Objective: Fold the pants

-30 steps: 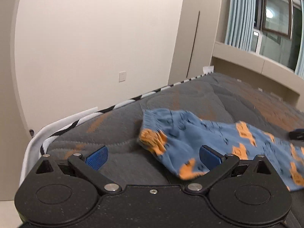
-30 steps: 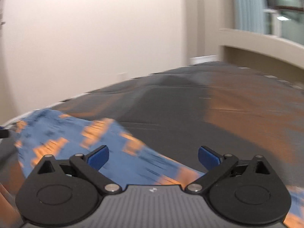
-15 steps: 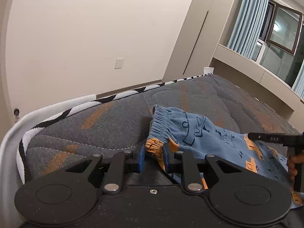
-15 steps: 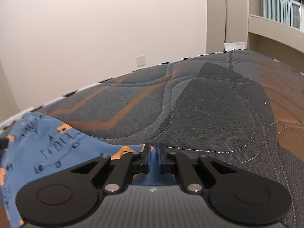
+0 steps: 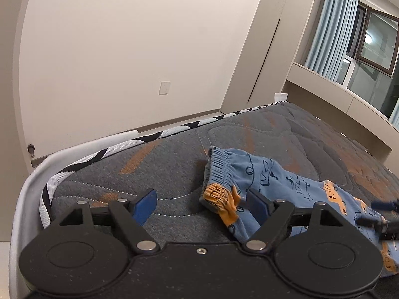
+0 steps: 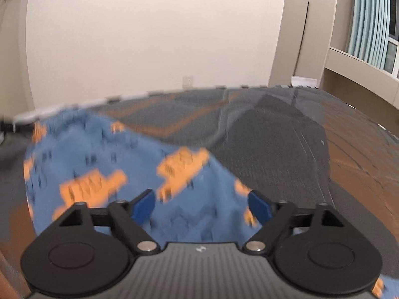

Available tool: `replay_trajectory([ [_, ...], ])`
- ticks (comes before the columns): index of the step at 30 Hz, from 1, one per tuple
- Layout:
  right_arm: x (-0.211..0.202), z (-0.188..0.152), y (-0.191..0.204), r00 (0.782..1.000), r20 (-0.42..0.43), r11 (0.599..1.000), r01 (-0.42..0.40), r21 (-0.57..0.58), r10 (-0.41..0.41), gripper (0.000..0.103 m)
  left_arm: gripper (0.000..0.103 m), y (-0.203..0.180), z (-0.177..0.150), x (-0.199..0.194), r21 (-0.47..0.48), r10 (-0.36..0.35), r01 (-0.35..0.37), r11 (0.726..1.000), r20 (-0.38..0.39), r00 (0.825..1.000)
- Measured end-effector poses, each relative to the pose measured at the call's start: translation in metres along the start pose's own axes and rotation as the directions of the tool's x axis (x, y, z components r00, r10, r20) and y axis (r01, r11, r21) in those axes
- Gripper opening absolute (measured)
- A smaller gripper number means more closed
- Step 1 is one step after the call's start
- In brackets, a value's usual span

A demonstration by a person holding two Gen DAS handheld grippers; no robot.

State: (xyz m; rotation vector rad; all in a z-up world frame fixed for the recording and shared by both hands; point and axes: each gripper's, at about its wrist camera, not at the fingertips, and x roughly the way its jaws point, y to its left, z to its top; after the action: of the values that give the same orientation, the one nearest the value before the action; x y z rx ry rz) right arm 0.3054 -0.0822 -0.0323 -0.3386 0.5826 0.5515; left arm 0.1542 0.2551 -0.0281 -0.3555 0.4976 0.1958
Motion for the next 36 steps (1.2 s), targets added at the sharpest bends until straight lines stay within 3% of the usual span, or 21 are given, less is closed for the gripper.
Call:
replay_trajectory([
  [2, 0.004, -0.012, 0.003, 0.998, -0.031, 0.999, 0.052, -0.016, -0.052, 0.094, 0.082, -0.003, -0.001, -0.001, -0.003, 0.004, -0.004, 1.000, -0.003, 1.000],
  [6, -0.007, -0.015, -0.009, 0.998, -0.004, 0.996, 0.064, 0.054, -0.064, 0.096, 0.093, -0.012, -0.003, -0.008, 0.018, 0.015, -0.015, 1.000, -0.006, 1.000],
  [9, -0.032, -0.019, -0.016, 0.992, 0.058, 0.992, 0.110, 0.060, -0.114, 0.103, 0.102, -0.023, -0.002, -0.016, 0.046, 0.025, -0.026, 0.999, 0.017, 1.000],
  [13, -0.077, -0.040, -0.036, 0.976, 0.111, 0.976, 0.171, 0.134, -0.186, 0.103, 0.102, -0.047, -0.002, -0.021, 0.098, 0.006, -0.008, 0.995, 0.022, 1.000],
  [19, -0.143, -0.095, -0.078, 0.938, 0.059, 0.886, 0.299, 0.354, -0.340, 0.103, 0.102, -0.116, -0.008, -0.018, 0.220, -0.091, 0.091, 0.971, -0.012, 0.996],
  [22, -0.164, -0.123, -0.100, 0.923, 0.003, 0.831, 0.344, 0.437, -0.384, 0.103, 0.102, -0.160, -0.014, -0.017, 0.278, -0.158, 0.161, 0.947, -0.032, 0.987],
  [26, -0.183, -0.153, -0.120, 0.906, -0.038, 0.791, 0.387, 0.474, -0.421, 0.103, 0.102, -0.218, -0.030, -0.016, 0.350, -0.229, 0.239, 0.906, -0.069, 0.971],
  [32, -0.202, -0.187, -0.143, 0.910, -0.072, 0.785, 0.391, 0.480, -0.409, 0.103, 0.102, -0.301, -0.058, -0.005, 0.474, -0.295, 0.344, 0.810, -0.177, 0.939],
  [36, -0.203, -0.198, -0.161, 0.921, -0.072, 0.784, 0.364, 0.503, -0.382, 0.103, 0.102, -0.353, -0.074, 0.008, 0.552, -0.308, 0.370, 0.747, -0.206, 0.929],
])
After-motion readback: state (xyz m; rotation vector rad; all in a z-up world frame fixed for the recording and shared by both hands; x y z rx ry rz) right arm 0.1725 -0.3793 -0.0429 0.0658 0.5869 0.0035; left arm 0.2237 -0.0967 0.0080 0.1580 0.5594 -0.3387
